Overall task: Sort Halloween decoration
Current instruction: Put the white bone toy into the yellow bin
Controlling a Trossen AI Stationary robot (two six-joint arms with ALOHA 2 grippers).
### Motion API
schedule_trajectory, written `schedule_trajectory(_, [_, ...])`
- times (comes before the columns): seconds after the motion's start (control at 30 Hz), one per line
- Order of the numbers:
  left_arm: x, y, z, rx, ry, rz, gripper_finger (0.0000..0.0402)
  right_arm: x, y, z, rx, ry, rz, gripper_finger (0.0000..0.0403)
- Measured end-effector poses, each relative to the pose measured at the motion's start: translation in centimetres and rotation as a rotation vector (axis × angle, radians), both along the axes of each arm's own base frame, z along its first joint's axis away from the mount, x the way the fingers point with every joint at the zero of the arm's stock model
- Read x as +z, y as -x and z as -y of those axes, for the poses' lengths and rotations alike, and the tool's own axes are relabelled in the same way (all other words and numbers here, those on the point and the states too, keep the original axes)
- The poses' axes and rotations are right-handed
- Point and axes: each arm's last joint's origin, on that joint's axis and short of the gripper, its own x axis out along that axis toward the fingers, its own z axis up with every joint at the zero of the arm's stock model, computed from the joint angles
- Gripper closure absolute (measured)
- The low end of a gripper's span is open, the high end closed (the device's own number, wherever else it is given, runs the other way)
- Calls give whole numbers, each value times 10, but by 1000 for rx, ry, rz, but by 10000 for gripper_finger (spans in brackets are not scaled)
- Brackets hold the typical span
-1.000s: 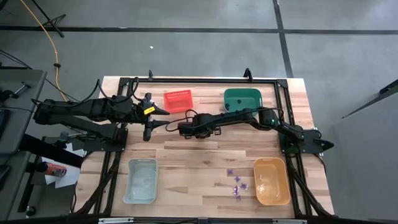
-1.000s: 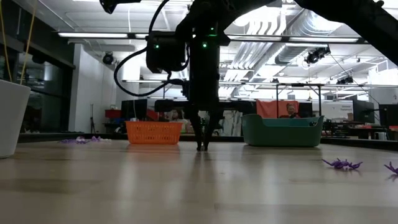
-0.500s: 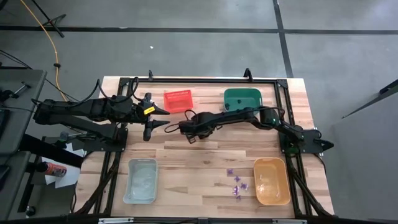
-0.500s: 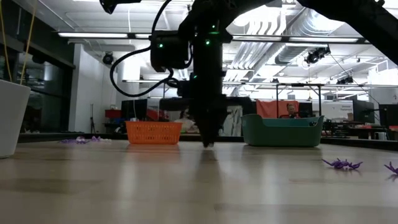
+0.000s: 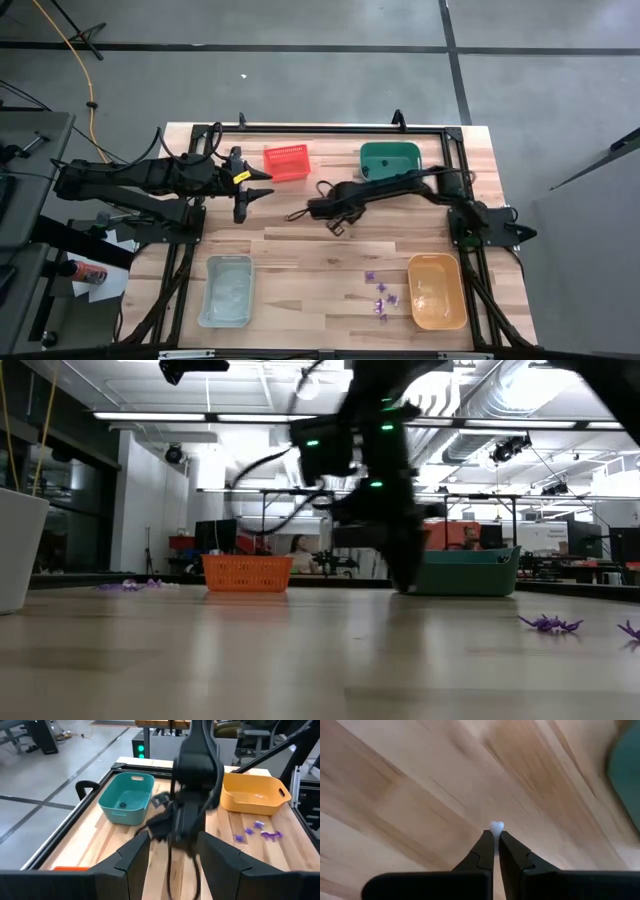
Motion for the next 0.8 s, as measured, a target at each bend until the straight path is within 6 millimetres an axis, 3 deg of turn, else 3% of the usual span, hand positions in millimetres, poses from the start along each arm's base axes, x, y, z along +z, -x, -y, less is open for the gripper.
schedule_trajectory(0.2, [-1,-2,0,0,0,-5,245,17,63,-4,-91,-54,234,402])
schedule_trajectory(0.37, [-3,-7,0,-1,0,-12,245,39,96,-9,-119,-117,619,402])
schedule_trajectory(0.57, [-9,-24,1,14,26,-11,245,76,96,-10,24,-136,1152,402])
schedule_trajectory(0.8, [-21,-54,3,61,68,8,245,126,79,-10,347,72,1443,402])
